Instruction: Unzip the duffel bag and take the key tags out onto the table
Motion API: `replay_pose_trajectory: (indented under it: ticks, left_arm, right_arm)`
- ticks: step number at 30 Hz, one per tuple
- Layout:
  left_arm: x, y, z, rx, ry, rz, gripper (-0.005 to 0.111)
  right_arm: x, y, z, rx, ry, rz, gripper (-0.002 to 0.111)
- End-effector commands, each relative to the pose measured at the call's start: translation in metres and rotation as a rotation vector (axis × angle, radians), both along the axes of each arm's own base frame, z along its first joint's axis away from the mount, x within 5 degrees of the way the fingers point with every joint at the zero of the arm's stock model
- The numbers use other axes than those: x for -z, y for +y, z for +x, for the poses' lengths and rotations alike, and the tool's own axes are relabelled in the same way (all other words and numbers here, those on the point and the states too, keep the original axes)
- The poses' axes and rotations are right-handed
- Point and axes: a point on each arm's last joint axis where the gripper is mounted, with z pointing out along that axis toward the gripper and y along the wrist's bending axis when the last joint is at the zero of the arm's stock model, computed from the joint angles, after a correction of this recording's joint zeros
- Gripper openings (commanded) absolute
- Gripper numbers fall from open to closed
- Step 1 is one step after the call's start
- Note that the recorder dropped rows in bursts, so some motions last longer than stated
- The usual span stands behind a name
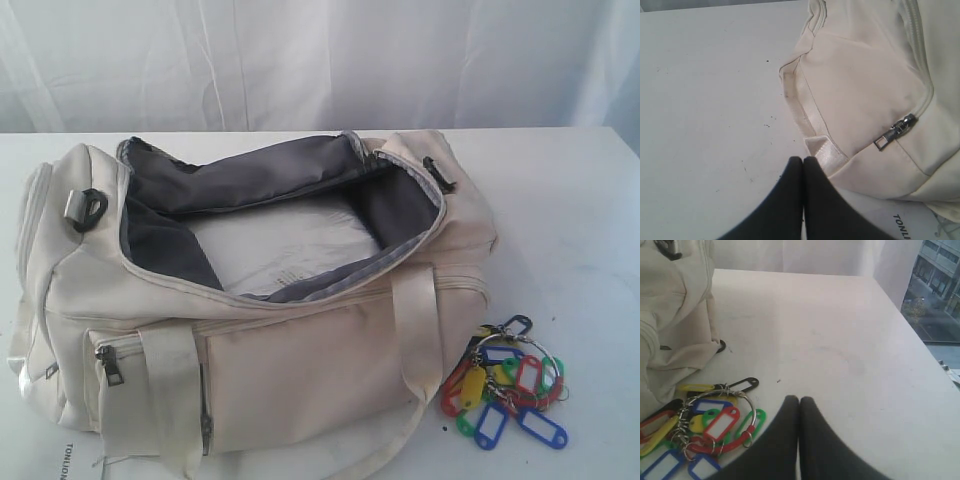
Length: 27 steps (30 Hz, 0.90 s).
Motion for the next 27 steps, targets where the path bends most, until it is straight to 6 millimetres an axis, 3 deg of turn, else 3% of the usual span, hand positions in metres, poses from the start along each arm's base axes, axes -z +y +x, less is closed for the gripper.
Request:
replay_pose_trajectory:
  ticks: [1,13,27]
  left_arm:
    - [0.0008,-0.0002,-0.0001,0.003,-0.002,-0.003,0.000]
    - [0.0008,-0.0002,-0.0001,0.003,-0.002,-0.003,0.000]
    - [0.0008,0.0066,0.0001,-0.127,-0.002,-0.003,0.000]
  right_arm:
    - [-0.0002,-0.0003,-0.0001,0.002,-0.013,-0.011,0.000]
    - [-0.0004,-0.0003,-0.0001,0.002,-0.015,-0.011,0.000]
    - [-0.0004,-0.0003,-0.0001,0.002,-0.015,-0.011,0.000]
